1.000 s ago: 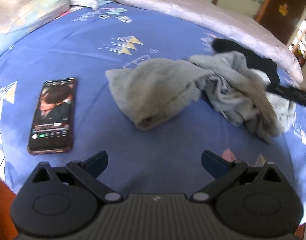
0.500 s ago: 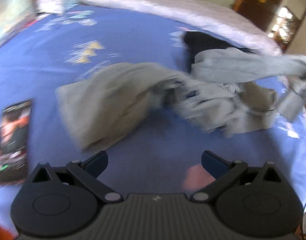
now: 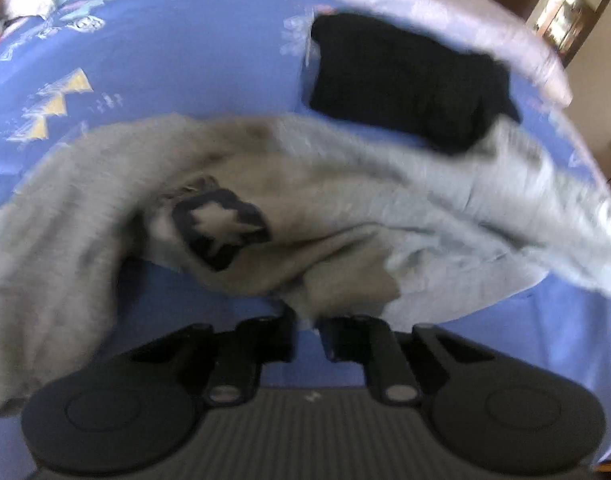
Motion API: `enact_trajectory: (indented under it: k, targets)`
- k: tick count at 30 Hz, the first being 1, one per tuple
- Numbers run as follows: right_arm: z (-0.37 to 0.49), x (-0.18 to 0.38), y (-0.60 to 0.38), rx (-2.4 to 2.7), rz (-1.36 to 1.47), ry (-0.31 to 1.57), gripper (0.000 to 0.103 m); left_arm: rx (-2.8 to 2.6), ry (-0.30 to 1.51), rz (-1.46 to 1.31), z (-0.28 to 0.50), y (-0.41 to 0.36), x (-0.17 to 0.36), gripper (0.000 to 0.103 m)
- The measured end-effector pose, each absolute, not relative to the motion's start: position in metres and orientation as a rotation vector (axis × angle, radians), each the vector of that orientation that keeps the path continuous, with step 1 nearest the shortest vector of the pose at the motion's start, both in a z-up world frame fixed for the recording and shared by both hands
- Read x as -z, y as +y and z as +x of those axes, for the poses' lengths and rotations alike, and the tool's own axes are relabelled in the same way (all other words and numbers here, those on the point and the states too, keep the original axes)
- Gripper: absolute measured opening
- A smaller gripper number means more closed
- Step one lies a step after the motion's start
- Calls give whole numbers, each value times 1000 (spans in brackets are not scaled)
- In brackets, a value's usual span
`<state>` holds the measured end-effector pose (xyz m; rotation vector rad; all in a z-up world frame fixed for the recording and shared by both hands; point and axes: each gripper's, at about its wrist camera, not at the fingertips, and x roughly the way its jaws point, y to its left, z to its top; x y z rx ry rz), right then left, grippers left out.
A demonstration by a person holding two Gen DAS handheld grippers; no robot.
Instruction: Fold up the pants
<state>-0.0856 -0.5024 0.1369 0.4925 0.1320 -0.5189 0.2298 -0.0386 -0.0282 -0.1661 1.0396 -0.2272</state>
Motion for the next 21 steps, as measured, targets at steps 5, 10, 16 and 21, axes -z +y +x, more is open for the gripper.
enact_trajectory:
  k: [5,10,16,21]
  targets:
    - [-104,-167,-485,459,473,28,11,259,854,-266,206,29,-54,5]
    - [-126,-205,-479,364,538,-162,11,85,452,-264,160,111,-174,2]
    - [-81,-183,-470,500,369,-45,15,156,495,-279,148,112,-183,16]
    - [-13,-102,-474,766,154,281,76,303,751,-205,126,51,-87,73]
